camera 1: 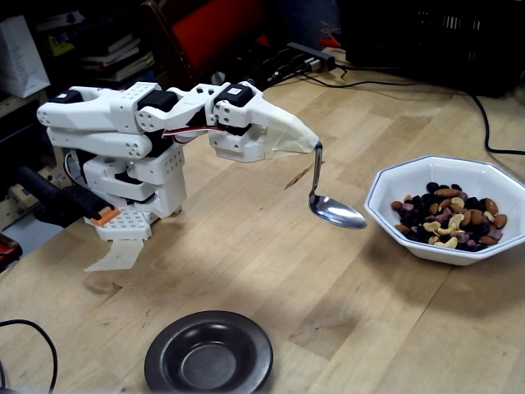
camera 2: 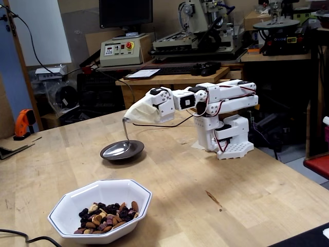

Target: Use spoon to transfer food from the white bowl to brown plate

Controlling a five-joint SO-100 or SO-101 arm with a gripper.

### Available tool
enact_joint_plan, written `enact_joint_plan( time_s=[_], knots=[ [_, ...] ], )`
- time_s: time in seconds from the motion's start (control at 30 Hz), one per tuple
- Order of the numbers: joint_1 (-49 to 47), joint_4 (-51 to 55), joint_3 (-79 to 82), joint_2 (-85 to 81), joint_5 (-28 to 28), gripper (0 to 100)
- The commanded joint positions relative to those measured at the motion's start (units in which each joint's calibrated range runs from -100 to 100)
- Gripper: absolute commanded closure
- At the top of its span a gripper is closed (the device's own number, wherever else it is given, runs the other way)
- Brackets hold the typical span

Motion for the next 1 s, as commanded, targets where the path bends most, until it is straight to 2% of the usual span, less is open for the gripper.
enact_joint_plan(
  time_s=[0.0, 0.97],
  knots=[
    [0.0, 0.0, 0.0, -0.1, 0.3, 96],
    [-0.1, 0.0, 0.0, -0.2, 0.3, 96]
  ],
)
